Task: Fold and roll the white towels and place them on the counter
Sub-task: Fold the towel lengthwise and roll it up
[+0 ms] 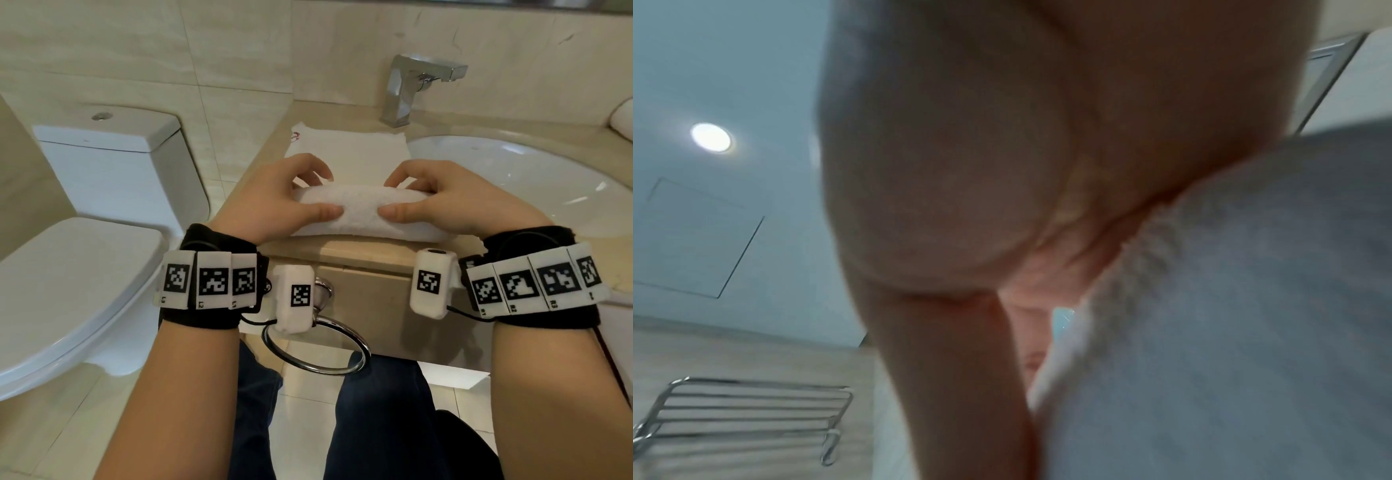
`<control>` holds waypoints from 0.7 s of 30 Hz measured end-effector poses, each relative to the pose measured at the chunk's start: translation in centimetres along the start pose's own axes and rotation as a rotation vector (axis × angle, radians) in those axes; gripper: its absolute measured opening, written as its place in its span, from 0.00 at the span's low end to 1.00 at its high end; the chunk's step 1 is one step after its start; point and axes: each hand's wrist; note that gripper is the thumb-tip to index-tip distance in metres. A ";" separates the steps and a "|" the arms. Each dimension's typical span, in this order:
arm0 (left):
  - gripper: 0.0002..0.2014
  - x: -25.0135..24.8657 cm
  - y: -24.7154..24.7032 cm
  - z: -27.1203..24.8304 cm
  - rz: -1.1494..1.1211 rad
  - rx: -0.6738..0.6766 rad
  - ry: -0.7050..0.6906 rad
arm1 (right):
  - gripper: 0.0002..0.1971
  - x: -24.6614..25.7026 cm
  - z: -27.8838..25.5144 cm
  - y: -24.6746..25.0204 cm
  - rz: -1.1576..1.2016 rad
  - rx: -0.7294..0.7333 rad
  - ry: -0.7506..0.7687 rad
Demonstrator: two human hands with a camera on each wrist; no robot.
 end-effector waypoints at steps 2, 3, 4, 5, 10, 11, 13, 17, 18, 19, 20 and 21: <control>0.16 0.1 0.0 0.0 -0.052 -0.050 0.014 | 0.11 0.1 0.3 0.0 0.042 -0.006 -0.025; 0.15 0.2 0.0 0.0 -0.067 -0.075 0.022 | 0.10 0.1 0.4 0.0 0.065 -0.018 -0.031; 0.14 0.2 -0.1 0.0 -0.071 -0.095 0.027 | 0.10 0.0 0.6 -0.1 0.082 -0.028 -0.036; 0.14 0.2 -0.2 0.1 -0.065 -0.109 0.031 | 0.09 0.0 0.7 -0.1 0.088 -0.035 -0.038; 0.16 0.1 -0.4 0.8 -0.064 -0.118 0.152 | 0.13 -0.5 1.1 -0.2 0.059 -0.054 -0.056; 0.15 0.0 -0.4 1.0 -0.072 -0.113 0.182 | 0.16 -0.6 1.1 -0.3 0.017 -0.067 -0.067; 0.15 0.1 -0.6 1.4 -0.091 -0.097 0.243 | 0.26 -0.9 1.2 -0.3 -0.126 -0.106 -0.082; 0.14 0.4 -0.9 1.6 -0.114 -0.104 0.289 | 0.29 -0.4 0.7 -0.7 -0.345 -0.295 -0.008; 0.14 0.4 -0.9 1.5 -0.119 -0.108 0.293 | 0.26 -0.2 0.6 -0.8 -0.364 -0.341 0.031; 0.14 0.4 -0.9 1.4 -0.126 -0.109 0.299 | 0.23 0.0 0.5 -1.1 -0.378 -0.376 0.070; 0.15 0.4 -0.9 1.4 -0.130 -0.110 0.306 | 0.20 0.1 0.4 -1.4 -0.386 -0.401 0.111; 0.15 0.4 -0.9 1.3 -0.130 -0.115 0.312 | 0.18 0.2 0.3 -1.7 -0.386 -0.414 0.146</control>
Point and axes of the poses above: each hand's wrist, its own z-axis towards the middle knuckle, its own y-axis out of the back of the hand, x = y × z, and after that the axes turned 3 degrees about y, right-handed
